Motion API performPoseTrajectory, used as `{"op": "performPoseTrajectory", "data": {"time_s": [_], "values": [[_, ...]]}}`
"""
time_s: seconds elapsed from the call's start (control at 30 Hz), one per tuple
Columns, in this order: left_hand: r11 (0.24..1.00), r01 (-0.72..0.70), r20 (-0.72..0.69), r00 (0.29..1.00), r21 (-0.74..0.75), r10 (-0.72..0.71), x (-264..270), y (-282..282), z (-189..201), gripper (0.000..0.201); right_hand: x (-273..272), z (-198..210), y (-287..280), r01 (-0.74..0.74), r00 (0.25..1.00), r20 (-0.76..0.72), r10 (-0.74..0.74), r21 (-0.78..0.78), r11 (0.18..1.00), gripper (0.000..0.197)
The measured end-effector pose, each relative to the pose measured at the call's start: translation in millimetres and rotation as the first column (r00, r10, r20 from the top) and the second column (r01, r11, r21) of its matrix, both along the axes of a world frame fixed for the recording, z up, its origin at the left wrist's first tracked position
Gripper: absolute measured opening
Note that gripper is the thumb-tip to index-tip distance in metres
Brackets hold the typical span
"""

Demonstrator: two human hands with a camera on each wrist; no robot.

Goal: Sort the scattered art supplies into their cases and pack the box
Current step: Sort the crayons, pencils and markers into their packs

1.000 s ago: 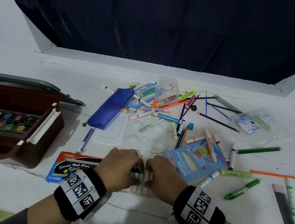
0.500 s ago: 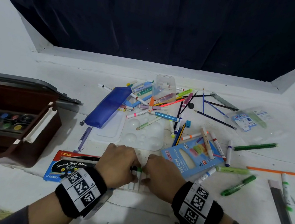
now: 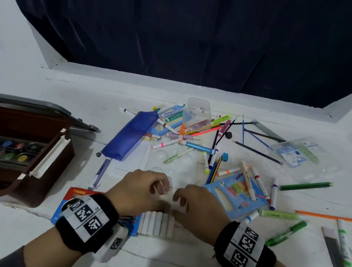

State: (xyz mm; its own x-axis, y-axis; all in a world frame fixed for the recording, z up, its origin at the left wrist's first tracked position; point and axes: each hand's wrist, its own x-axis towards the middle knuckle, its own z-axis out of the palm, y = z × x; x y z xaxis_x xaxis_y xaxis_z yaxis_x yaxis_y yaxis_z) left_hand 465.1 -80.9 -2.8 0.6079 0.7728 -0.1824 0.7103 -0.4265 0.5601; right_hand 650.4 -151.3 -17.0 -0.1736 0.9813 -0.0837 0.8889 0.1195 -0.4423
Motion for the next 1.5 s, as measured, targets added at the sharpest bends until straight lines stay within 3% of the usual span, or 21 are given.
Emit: {"op": "performPoseTrajectory", "data": {"time_s": [0.13,0.23,0.33,0.43,0.57,0.67,0.8,0.93,1.07,1.17,1.27,1.37,1.47,1.5], "values": [[0.959,-0.225,0.24,0.954,0.17,0.181,-9.9,42.3,14.0,0.023,7.5,8.3,12.6,0.034,0.998,-0.048,-0.029,0.092,0.995,0.018],[0.895,-0.359,0.284,0.916,0.266,0.283,-16.6,85.5,11.3,0.026,13.4,12.2,31.4,0.047,0.997,-0.065,-0.037,0.166,0.985,0.018],[0.891,-0.339,-0.008,0.934,0.302,0.358,-19.0,124.9,3.2,0.043,21.9,16.9,57.2,0.038,0.998,-0.065,-0.025,0.211,0.977,0.018],[0.929,-0.259,-0.305,0.891,0.264,0.336,-18.8,145.2,-0.2,0.048,31.6,20.7,89.7,0.024,0.999,-0.052,-0.011,0.267,0.963,0.017],[0.942,-0.209,-0.403,0.863,0.264,0.305,-21.5,158.7,-8.3,0.036,43.0,20.6,141.3,-0.023,0.999,0.04,0.012,0.301,0.953,0.018],[0.92,-0.236,-0.313,0.889,0.313,0.335,-24.7,160.5,-9.8,0.034,49.4,24.1,178.3,-0.085,0.989,0.14,0.042,0.317,0.945,0.025],[0.848,-0.331,-0.071,0.917,0.414,0.392,-39.2,148.5,-6.4,0.035,52.7,23.3,217.8,-0.203,0.95,0.283,0.131,0.244,0.948,0.038],[0.806,-0.326,0.087,0.941,0.493,0.328,-53.9,123.6,-0.2,0.038,54.3,19.6,246.7,-0.29,0.888,0.418,0.192,0.185,0.939,0.037],[0.874,-0.262,0.041,0.962,0.409,0.269,-60.9,98.9,-1.5,0.044,55.0,23.4,258.0,-0.234,0.846,0.518,0.122,0.156,0.96,0.029],[0.953,-0.219,-0.019,0.974,0.212,0.228,-61.5,94.9,-3.5,0.062,53.2,23.3,258.4,-0.174,0.811,0.582,0.049,0.16,0.972,0.027],[0.958,-0.219,-0.044,0.972,0.185,0.23,-58.3,98.9,-7.3,0.066,51.5,21.1,259.7,-0.099,0.784,0.621,-0.005,0.132,0.986,0.026],[0.935,-0.287,0.065,0.958,0.207,0.28,-51.3,118.1,-0.3,0.04,46.2,17.6,267.8,-0.122,0.803,0.595,-0.035,0.221,0.968,0.018],[0.866,-0.419,0.234,0.902,0.273,0.362,-37.2,158.5,9.6,0.013,33.8,15.0,282.2,-0.125,0.936,0.35,0.034,0.239,0.963,0.016],[0.832,-0.461,0.279,0.88,0.307,0.384,-32.2,174.9,11.0,0.012,28.5,13.8,288.6,-0.107,0.964,0.262,0.046,0.224,0.969,0.016]]}}
